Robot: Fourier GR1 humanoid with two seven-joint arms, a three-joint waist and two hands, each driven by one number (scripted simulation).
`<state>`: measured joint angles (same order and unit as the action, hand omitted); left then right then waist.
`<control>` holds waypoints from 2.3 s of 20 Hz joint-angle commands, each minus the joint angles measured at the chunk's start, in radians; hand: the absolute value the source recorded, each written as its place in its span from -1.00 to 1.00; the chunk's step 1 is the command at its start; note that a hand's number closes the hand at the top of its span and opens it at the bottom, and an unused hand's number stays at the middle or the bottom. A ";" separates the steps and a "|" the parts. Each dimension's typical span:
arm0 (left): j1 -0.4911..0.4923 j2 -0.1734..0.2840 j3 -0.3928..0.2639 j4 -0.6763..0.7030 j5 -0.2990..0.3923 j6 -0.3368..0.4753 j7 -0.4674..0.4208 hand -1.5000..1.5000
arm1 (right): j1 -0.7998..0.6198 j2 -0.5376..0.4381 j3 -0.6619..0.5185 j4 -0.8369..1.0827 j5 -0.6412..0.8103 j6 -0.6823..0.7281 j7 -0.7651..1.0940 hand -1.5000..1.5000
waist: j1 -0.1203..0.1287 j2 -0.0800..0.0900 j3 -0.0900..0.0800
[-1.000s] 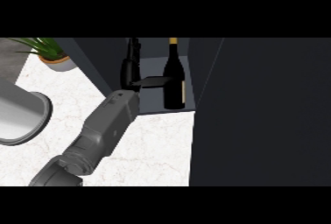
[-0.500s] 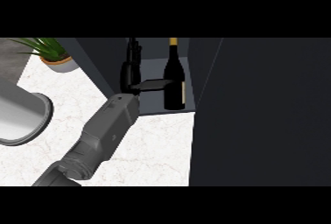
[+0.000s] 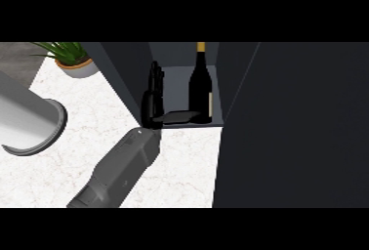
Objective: Pick up the wine, place it into the cabinet and close the cabinet
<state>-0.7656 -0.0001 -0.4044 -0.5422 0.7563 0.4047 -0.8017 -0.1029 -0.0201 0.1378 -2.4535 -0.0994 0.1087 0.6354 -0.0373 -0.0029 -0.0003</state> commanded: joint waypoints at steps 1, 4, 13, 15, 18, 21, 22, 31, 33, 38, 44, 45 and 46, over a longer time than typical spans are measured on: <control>0.135 0.000 -0.165 -0.229 0.052 0.149 0.038 -1.00 | 0.015 0.014 0.030 -0.089 0.035 -0.038 0.048 -1.00 | 0.023 -0.005 0.000; 0.171 0.000 -0.181 -0.318 0.006 0.206 0.054 -1.00 | 0.121 -0.010 -0.002 -0.120 -0.007 0.007 -0.013 -1.00 | 0.031 -0.002 0.001; 0.399 0.003 -0.315 -0.669 -0.122 0.330 0.106 -1.00 | 0.051 -0.025 -0.057 -0.082 -0.049 0.002 0.017 -1.00 | 0.039 0.000 0.000; 0.461 0.043 -0.322 -0.774 -0.133 0.346 0.124 -1.00 | 0.033 -0.025 -0.075 -0.072 -0.064 -0.003 0.017 -1.00 | 0.041 0.000 0.000; 0.486 0.059 -0.366 -0.902 -0.198 0.456 0.219 -1.00 | 0.106 -0.033 -0.085 -0.061 -0.052 0.044 -0.061 -1.00 | 0.038 0.000 0.001; 0.612 0.118 -0.358 -0.956 -0.208 0.403 0.175 -1.00 | 0.113 -0.027 -0.094 -0.080 -0.076 0.038 -0.046 -1.00 | 0.038 0.001 0.001; 0.609 0.080 -0.415 -1.012 -0.252 0.508 0.217 -1.00 | 0.133 -0.015 -0.054 -0.099 -0.038 0.031 -0.034 -1.00 | 0.037 0.000 0.001; 0.803 0.275 -0.439 -1.276 -0.272 0.389 0.224 -1.00 | 0.106 -0.043 -0.083 -0.097 -0.176 0.072 0.036 -1.00 | 0.039 0.000 0.001; 0.800 0.289 -0.464 -1.310 -0.282 0.380 0.244 -1.00 | 0.034 -0.060 -0.098 -0.097 -0.210 0.063 0.110 1.00 | 0.040 0.000 0.001; 0.872 0.453 -0.370 -1.414 -0.214 0.241 0.261 -1.00 | 0.131 -0.048 -0.010 -0.111 -0.157 0.128 0.064 1.00 | 0.037 0.000 0.001; 0.996 0.555 -0.321 -1.526 -0.198 0.159 0.232 -1.00 | 0.195 -0.055 0.027 -0.115 -0.177 0.181 0.037 1.00 | 0.039 -0.001 0.001; 0.906 0.517 -0.263 -1.483 -0.190 0.188 0.282 -1.00 | 0.176 -0.032 0.054 -0.127 -0.185 0.153 0.071 1.00 | 0.033 0.001 0.001; 0.960 0.550 -0.293 -1.523 -0.195 0.173 0.271 -1.00 | 0.174 -0.013 0.098 -0.073 -0.182 0.148 0.083 1.00 | 0.040 0.000 0.001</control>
<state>0.1560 0.5035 -0.7232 -2.0120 0.5508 0.6019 -0.5451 0.0180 -0.0503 0.1849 -2.4612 -0.1556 0.2549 0.6636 0.0012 -0.0027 0.0002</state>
